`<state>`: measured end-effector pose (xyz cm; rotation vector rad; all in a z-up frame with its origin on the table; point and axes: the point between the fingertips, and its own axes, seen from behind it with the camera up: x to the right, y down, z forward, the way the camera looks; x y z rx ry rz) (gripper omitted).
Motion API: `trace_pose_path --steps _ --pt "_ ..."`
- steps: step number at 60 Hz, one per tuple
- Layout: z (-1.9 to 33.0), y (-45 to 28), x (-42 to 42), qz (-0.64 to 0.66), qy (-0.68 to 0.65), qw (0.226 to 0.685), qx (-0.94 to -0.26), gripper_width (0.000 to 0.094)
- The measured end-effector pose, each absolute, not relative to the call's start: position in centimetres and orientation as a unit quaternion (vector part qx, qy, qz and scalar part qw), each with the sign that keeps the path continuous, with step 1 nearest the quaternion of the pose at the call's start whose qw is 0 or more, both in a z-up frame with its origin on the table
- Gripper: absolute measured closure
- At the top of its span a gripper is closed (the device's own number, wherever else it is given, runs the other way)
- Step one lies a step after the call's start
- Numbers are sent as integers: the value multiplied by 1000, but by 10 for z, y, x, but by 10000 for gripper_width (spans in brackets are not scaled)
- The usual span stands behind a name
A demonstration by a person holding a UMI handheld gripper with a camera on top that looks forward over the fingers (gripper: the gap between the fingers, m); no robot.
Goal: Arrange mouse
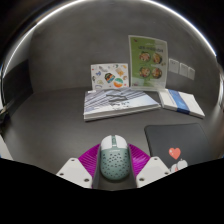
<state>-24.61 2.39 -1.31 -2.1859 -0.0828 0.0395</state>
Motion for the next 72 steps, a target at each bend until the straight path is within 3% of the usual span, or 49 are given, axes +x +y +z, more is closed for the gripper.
trace_pose_path --steps 7,18,21,24,28,38,48,57,72 --pt "13 15 -276 57 -12 460 -886 518" --pt "180 6 -220 -5 -10 594 -804 521" --pt "217 9 -179 -34 4 616 -787 522" --pt "232 -6 -136 -67 22 627 -776 523" --pt "218 -18 -85 -100 30 614 -782 525" --pt "107 -8 -21 -48 60 545 -835 524" --pt "29 -3 -8 -11 41 499 -865 507" --pt "-5 -2 -8 11 29 484 -874 472" --pt "-3 -1 -7 27 20 488 -872 434"
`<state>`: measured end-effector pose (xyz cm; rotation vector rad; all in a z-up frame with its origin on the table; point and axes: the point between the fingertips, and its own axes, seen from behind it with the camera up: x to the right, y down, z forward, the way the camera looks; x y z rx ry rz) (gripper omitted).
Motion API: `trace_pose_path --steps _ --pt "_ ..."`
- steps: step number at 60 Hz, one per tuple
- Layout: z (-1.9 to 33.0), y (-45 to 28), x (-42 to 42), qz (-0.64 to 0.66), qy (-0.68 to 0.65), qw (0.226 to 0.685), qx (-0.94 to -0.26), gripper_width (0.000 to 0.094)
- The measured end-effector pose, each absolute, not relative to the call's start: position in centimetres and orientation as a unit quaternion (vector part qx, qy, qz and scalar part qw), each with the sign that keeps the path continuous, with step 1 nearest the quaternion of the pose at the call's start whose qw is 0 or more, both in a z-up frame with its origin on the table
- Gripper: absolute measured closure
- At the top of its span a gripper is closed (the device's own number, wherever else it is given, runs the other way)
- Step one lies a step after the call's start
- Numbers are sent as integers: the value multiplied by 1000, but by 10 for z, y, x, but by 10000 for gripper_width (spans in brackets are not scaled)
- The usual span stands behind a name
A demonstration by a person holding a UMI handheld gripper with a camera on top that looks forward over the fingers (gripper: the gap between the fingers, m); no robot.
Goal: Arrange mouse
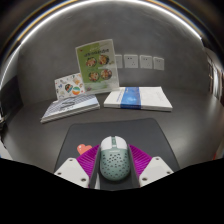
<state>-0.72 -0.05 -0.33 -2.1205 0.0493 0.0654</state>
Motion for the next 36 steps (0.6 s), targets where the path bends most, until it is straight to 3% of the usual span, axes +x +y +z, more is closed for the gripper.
trace_pose_path --steps 6,7,8,12,16,23,36 --pt "-4 -8 -7 40 25 475 -879 380" --pt "-2 -13 -8 45 23 473 -879 304" --pt "-1 -15 -8 50 21 474 -879 302" --pt "15 -24 -11 71 21 492 -868 40" --pt "36 -36 -7 77 26 516 -853 90" --pt "63 -76 5 72 35 533 -842 95" --pt "71 -179 61 9 87 536 -840 101"
